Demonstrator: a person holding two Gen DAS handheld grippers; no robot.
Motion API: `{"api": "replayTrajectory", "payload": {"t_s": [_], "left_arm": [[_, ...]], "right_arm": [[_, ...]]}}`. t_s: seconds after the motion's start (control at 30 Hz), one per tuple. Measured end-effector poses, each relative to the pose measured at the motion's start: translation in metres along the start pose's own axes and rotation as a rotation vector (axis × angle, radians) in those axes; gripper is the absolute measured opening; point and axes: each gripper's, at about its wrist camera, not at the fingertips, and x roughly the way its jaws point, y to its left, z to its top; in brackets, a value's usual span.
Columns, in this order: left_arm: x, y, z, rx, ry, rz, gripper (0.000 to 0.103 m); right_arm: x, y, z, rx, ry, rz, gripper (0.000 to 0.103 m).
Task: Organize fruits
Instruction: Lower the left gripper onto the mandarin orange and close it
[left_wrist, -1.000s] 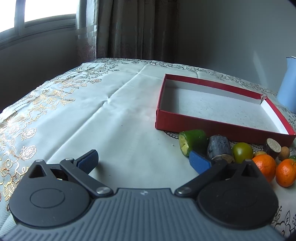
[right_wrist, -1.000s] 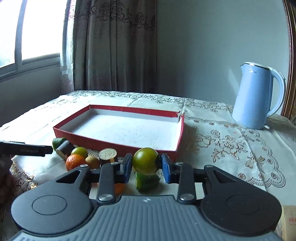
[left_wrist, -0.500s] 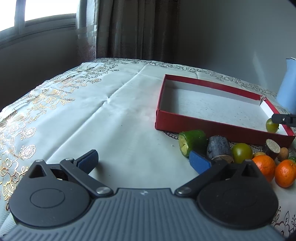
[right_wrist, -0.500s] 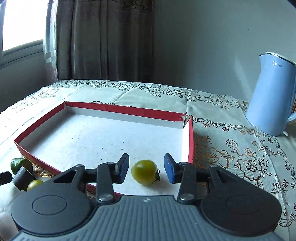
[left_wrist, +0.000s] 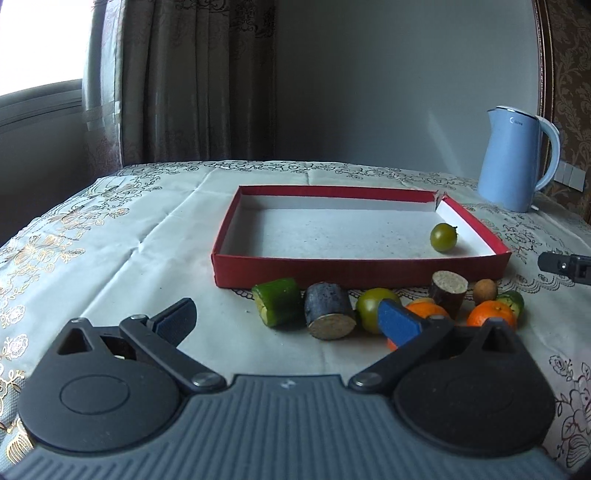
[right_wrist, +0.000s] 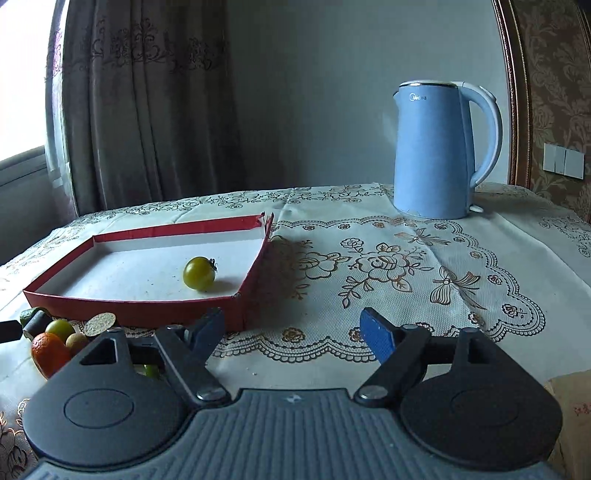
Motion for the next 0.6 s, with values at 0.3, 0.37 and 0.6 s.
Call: {"api": "replayTrajectory", "payload": {"t_s": [0.3, 0.37, 0.6], "left_arm": [[0.001, -0.049, 0.0, 0.109, 0.022, -0.059, 0.103], [0.003, -0.052, -0.001, 0.11, 0.036, -0.066, 0.103], [0.005, -0.062, -0.004, 0.117, 0.047, -0.12, 0.103]], "right_arm": [[-0.001, -0.003, -0.001, 0.033, -0.006, 0.025, 0.082], [-0.001, -0.005, -0.001, 0.044, -0.002, 0.034, 0.082], [0.001, -0.013, -0.002, 0.092, 0.004, 0.066, 0.082]]}}
